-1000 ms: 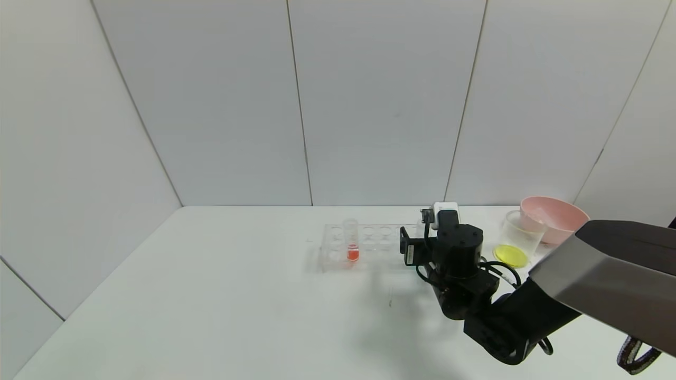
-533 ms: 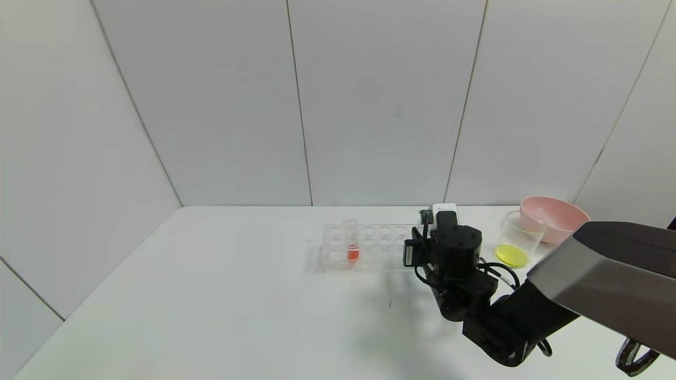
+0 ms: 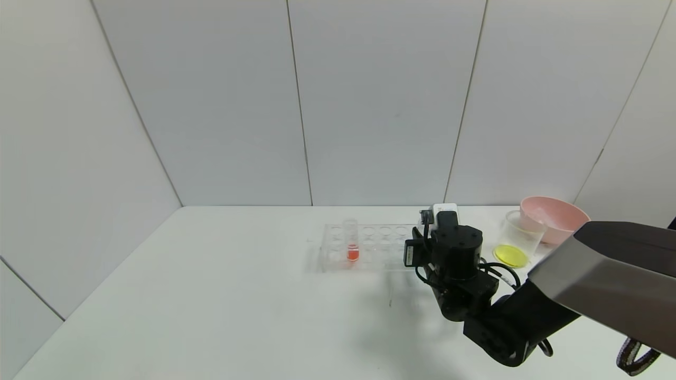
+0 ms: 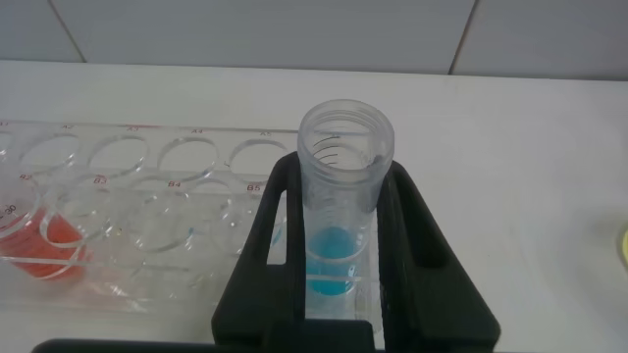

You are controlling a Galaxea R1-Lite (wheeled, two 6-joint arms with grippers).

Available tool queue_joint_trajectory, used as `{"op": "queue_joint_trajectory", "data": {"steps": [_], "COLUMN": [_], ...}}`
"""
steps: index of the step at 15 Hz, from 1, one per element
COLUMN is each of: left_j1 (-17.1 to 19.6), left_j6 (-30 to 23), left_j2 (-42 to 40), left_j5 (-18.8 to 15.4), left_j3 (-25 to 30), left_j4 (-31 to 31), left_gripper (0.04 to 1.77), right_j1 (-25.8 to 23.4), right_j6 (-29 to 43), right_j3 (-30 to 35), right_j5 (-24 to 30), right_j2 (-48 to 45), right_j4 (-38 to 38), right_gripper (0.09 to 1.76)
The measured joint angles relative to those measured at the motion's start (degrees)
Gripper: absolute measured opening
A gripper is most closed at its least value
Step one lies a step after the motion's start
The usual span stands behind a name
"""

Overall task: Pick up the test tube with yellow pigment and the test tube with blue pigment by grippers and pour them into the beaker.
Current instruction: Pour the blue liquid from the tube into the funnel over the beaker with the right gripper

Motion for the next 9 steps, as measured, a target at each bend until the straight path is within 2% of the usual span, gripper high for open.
{"op": "queue_joint_trajectory", "data": {"steps": [9], "left_j1": [0.00], "left_j6": [0.02], "left_j2": [0.00], "left_j5": [0.00], "left_j3": [0.00], "left_j4": [0.00], "left_gripper": [1.76], "right_j1": [-0.05], "right_j6": [-2.93], "right_j3": [-1.05], "right_j5": [0.22], "right_j2": [-7.63], "right_j4": [3.15], "right_gripper": [0.48]}}
